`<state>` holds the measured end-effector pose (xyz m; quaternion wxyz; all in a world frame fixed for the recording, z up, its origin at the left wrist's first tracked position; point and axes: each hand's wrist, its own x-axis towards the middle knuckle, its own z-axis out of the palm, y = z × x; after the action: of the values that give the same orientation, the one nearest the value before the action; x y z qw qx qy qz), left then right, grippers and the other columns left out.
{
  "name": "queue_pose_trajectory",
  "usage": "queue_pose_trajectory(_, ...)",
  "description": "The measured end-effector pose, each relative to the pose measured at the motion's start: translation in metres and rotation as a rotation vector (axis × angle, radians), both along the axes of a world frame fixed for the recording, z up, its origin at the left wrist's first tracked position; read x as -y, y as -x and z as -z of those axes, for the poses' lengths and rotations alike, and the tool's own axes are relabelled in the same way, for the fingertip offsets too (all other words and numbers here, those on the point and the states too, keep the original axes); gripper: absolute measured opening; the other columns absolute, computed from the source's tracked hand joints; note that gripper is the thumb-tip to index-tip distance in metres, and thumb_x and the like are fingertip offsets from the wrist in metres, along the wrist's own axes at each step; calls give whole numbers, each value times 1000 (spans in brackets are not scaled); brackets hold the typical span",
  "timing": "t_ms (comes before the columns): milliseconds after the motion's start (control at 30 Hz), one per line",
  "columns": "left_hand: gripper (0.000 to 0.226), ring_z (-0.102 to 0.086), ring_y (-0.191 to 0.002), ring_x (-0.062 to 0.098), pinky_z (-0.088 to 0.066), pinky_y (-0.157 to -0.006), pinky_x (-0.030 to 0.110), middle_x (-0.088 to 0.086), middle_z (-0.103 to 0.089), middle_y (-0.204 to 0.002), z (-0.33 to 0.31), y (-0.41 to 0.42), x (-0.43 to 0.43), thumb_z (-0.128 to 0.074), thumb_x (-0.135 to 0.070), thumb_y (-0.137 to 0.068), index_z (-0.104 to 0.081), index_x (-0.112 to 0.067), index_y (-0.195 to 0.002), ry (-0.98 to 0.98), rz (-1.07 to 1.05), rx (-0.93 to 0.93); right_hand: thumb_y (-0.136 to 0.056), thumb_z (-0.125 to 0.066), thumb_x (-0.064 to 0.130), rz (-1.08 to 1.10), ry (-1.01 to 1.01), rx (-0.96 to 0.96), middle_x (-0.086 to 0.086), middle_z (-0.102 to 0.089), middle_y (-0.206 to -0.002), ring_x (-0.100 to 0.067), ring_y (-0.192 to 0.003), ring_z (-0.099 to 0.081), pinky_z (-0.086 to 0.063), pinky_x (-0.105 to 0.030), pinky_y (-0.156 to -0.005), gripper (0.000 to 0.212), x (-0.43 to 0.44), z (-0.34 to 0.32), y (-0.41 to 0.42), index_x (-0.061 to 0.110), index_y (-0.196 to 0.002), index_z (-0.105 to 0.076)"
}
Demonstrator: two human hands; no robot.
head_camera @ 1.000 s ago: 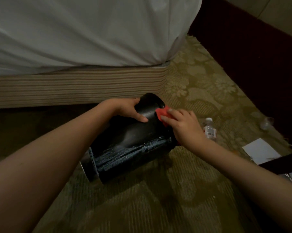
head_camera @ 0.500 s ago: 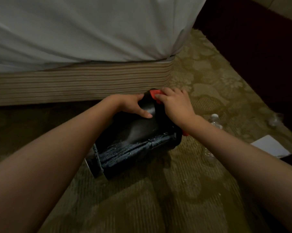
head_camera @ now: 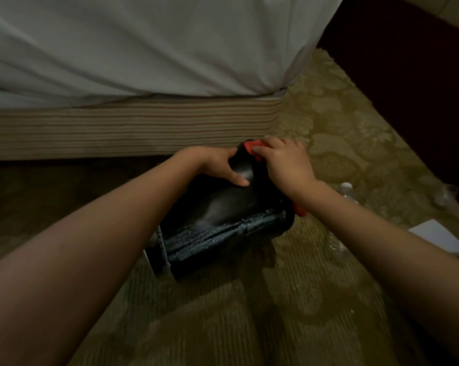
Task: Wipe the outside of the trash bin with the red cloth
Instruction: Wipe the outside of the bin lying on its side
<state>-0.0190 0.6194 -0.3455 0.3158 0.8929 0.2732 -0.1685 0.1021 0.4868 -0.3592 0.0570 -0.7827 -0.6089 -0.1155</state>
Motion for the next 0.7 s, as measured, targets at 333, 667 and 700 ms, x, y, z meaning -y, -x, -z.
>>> queue_pose_trajectory(333, 102, -29, -138, 19, -22, -115, 31, 4, -26, -153, -1, 3, 5, -70, -49, -74, -12, -13, -149, -6, -22, -8, -79, -46, 19, -124, -83, -79, -17, -64, -114, -39, -91, -63, -49, -45, -68, 43, 93, 30, 10, 8, -115, -66)
queue_pose_trajectory(667, 93, -25, -139, 17, -16, -115, 25, 2, -24, -154, 0, 4, 1, -69, -48, -76, -18, -15, -147, -20, 2, 35, -91, -45, 17, 5, 21, 18, -2, -50, -134, -31, -115, -47, -34, -41, -87, 39, -4, 0, 5, 24, -128, -55)
queue_pose_trajectory(700, 92, -28, -138, 17, -19, -114, 26, 2, -27, -152, -1, 3, 0, -69, -48, -76, -20, -16, -147, -8, -7, 23, -89, -49, 15, -3, -1, -1, -4, -52, -133, -33, -113, -49, -36, -42, -86, 39, 3, 1, 5, 22, -127, -57)
